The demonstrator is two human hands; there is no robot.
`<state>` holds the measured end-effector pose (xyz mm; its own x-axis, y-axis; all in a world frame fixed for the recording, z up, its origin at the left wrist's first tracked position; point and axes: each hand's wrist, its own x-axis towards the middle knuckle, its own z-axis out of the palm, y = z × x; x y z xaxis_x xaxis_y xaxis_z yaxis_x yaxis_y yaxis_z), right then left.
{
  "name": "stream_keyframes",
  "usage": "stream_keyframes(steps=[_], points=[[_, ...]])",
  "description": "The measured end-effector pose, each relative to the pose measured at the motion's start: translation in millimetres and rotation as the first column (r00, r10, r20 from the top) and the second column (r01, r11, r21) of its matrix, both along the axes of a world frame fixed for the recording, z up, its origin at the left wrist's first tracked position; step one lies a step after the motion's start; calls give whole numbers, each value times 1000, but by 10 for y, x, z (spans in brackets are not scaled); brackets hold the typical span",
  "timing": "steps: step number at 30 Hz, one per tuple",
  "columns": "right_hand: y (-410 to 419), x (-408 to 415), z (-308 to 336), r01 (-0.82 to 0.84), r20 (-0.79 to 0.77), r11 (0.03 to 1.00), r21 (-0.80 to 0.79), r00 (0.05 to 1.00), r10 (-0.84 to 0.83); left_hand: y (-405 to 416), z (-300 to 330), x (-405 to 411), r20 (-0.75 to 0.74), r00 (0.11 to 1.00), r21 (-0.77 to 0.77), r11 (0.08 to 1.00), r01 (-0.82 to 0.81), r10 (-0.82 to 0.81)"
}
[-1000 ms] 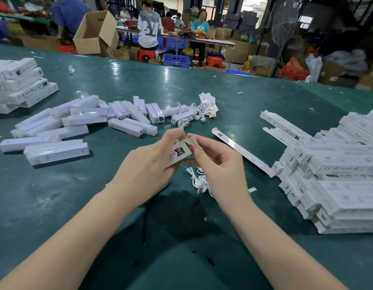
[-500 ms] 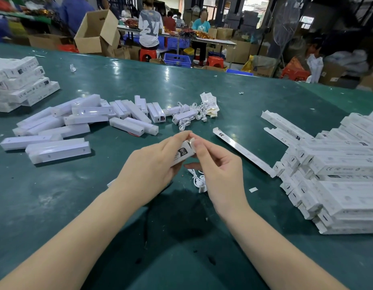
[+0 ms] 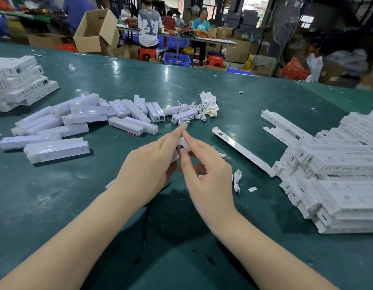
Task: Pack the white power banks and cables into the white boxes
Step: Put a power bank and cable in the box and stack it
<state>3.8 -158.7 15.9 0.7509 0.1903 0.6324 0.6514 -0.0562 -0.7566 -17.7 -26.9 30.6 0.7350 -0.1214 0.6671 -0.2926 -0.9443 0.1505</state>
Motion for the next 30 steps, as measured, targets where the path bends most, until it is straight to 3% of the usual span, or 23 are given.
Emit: stream_keyframes(steps=[4, 9, 13, 17, 20, 23, 26, 28, 30], points=[[-4, 17, 54, -25, -113, 997, 71, 993, 33, -19, -14, 6, 6, 999, -89, 995, -36, 37], [-184, 163, 294, 75, -280, 907, 414, 959, 48, 2, 46, 17, -10, 974, -343, 915, -214, 224], [-303, 267, 348, 120, -401, 837, 533, 908, 125, -8, 83, 5, 153, 988, -617, 780, 103, -10], [-279, 277, 383, -56, -408, 828, 557, 851, 332, -66, 84, -22, 238, 962, -734, 625, 266, -131], [-241, 235, 399, -192, -354, 733, 652, 778, 519, -118, 70, -15, 247, 949, -685, 657, 314, -196], [-163, 157, 402, -211, -383, 654, 727, 665, 641, -241, 22, -9, 245, 912, -591, 695, 409, -328], [-109, 54, 408, -268, -514, 745, 611, 581, 631, -289, -44, -4, 208, 898, -507, 742, 438, -387], [-86, 8, 391, -299, -538, 801, 519, 614, 578, -265, -63, 4, 199, 914, -452, 794, 407, -355], [-95, 16, 418, -220, -525, 796, 564, 650, 550, -233, -65, 20, 232, 916, -406, 823, 397, -328]])
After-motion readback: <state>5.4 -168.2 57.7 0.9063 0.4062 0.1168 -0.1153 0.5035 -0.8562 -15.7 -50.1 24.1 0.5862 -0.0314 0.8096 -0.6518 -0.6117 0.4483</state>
